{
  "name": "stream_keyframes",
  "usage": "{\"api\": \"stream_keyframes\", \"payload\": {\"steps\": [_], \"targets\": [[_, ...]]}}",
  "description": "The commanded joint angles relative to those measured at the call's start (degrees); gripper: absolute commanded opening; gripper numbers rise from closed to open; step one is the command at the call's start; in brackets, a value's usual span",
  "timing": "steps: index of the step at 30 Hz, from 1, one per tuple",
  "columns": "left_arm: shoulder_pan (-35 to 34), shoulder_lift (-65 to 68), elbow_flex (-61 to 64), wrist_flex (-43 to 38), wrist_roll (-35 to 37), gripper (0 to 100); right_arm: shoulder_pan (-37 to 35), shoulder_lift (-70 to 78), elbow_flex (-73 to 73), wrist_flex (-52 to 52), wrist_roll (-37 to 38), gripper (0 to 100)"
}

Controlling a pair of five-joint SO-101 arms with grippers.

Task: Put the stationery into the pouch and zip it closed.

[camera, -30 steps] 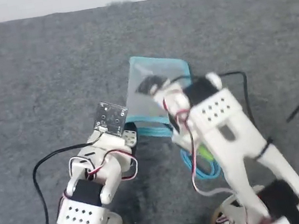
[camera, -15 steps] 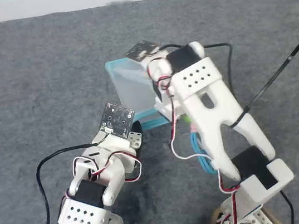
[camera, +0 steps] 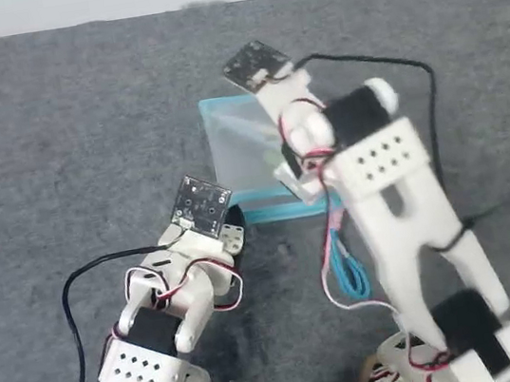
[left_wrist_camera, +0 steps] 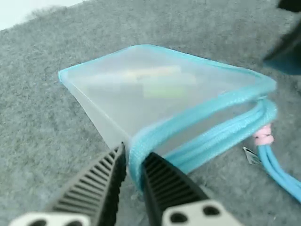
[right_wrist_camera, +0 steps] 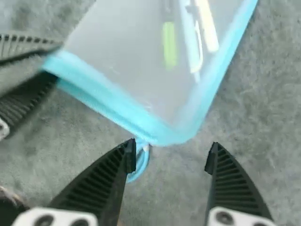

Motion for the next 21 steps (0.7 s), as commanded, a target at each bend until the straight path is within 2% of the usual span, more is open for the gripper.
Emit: {"api": "stream_keyframes", "payload": {"steps": [1,4,6,11,15,21], "targets": [[0.7,-1.1,-0.7,-1.1,0.4,1,5.6,-7.1,5.9,2.2,4.6,20.9],[-0.1,-1.6,0.2,-1.1,0.3,1,15.2,-11.0,11.4,2.1,10.1,21.0],[-1.3,-1.6,0.4,-1.2,0.4,1,23.3,-13.5,13.7,2.1,16.4,21.0],[-3.8,-1.6,0.4,-1.2,0.5,1,46.9,-16.3,16.0,1.3,33.1,20.9],[-3.9,-1.6,0.4,-1.2,0.5,1,64.7,-13.8,19.4,-4.3,45.7,20.9],[-3.8,-1.5,0.4,-1.1,0.6,1,80.3,-3.3,23.3,-17.2,52.3,20.9]]}}
